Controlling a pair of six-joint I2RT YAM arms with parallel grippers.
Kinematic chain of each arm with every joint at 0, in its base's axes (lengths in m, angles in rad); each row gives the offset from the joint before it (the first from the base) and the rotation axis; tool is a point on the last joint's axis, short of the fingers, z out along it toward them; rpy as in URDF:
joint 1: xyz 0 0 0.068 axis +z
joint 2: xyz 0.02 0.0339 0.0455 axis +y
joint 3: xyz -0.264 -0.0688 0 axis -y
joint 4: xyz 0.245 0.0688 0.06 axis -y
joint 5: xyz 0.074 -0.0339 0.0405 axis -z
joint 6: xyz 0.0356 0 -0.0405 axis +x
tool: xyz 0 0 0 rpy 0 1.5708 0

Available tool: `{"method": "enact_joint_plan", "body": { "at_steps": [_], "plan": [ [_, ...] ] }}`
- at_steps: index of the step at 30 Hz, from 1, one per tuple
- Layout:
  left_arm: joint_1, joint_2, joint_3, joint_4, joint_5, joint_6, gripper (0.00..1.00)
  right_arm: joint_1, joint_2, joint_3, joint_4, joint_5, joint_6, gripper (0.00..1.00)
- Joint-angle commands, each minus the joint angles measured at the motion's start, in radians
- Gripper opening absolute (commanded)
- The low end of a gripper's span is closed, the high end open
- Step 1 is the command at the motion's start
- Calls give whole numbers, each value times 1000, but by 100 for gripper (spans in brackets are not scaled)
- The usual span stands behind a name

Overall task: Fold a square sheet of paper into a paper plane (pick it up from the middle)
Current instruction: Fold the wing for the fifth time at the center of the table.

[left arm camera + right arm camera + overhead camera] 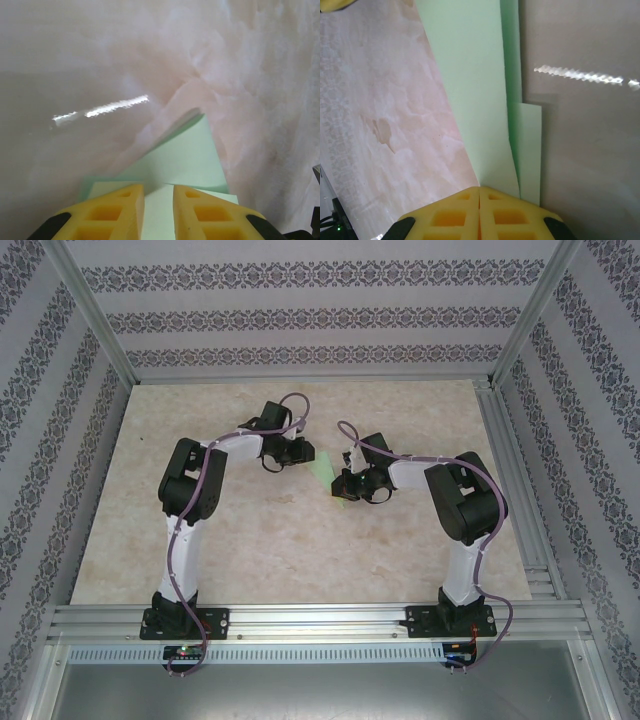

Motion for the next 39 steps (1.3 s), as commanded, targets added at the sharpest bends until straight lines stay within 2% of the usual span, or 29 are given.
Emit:
{"method": "enact_joint_plan", "body": {
  "at_steps": [1, 9, 15, 25, 27, 31, 35, 39],
  "plan": [
    [54, 55, 39, -46, -134, 47, 24, -8, 70, -60, -120, 130, -20, 8],
    [72, 85, 91, -74, -189, 39, 24, -8, 67, -59, -115, 135, -18, 8],
    [119, 85, 100, -71, -204, 23, 25, -8, 66, -55, -108, 130, -18, 8],
    [164, 18, 150, -115, -247, 43, 31, 4, 3, -18, -86, 105, -21, 13],
    [163, -22, 136, -127, -265, 39, 35, 10, -39, 5, -68, 87, -18, 18],
    [136, -125, 73, -152, -316, 22, 47, 7, -185, 25, 1, 97, 9, 34],
    [72, -200, 35, -224, -413, 15, 59, -30, -313, 4, 37, 194, 29, 57],
    [-6, -256, -2, -261, -486, -10, 72, -99, -394, -45, 49, 297, 19, 67]
  ]
}}
